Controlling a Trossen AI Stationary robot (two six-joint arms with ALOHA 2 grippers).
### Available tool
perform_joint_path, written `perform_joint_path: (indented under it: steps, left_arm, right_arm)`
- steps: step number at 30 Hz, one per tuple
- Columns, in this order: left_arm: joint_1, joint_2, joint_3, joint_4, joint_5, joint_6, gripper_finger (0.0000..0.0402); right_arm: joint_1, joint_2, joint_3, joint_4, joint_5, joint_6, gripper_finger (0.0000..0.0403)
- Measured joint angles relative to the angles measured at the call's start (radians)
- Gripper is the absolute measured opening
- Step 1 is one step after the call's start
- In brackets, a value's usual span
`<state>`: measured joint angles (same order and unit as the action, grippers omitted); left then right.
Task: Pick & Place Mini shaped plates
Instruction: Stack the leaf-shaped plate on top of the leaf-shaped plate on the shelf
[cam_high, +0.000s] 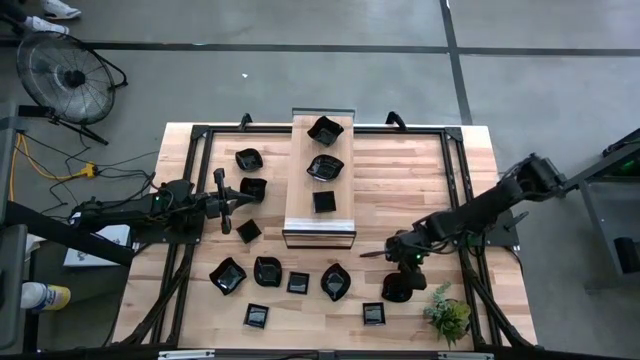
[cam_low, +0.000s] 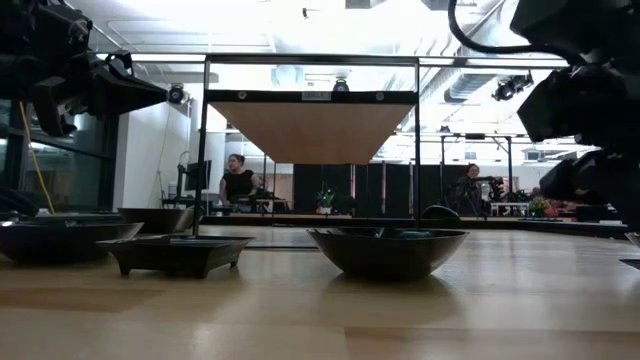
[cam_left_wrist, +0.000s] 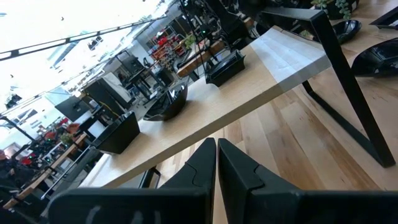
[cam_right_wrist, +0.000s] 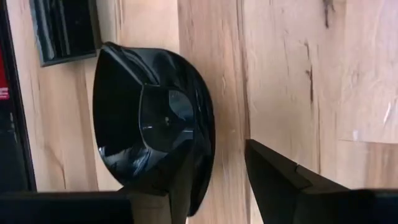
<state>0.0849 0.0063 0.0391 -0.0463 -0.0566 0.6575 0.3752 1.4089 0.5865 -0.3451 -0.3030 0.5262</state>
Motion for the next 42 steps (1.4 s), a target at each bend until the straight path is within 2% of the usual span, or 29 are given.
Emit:
perform_joint_path:
  steps: [7,32,36,42]
  left_arm:
    - [0.000,0.000,0.000,0.000,0.000,0.000,0.0012]
    - [0.000,0.000,0.000,0.000,0.000,0.000,0.0012]
    - [0.000,0.000,0.000,0.000,0.000,0.000,0.0012]
    - [0.000,0.000,0.000,0.000,0.000,0.000,0.0012]
  right_arm:
    - [0.003,0.007,0.001,0.022,-0.023,0.050,0.0139]
    - [0.012,0.040,0.002,0.036,-0.048,0.044,0.0138]
    - [0.012,0.040,0.002,0.036,-0.048,0.051,0.0121]
    - [0.012,0.040,0.002,0.036,-0.048,0.051,0.0069]
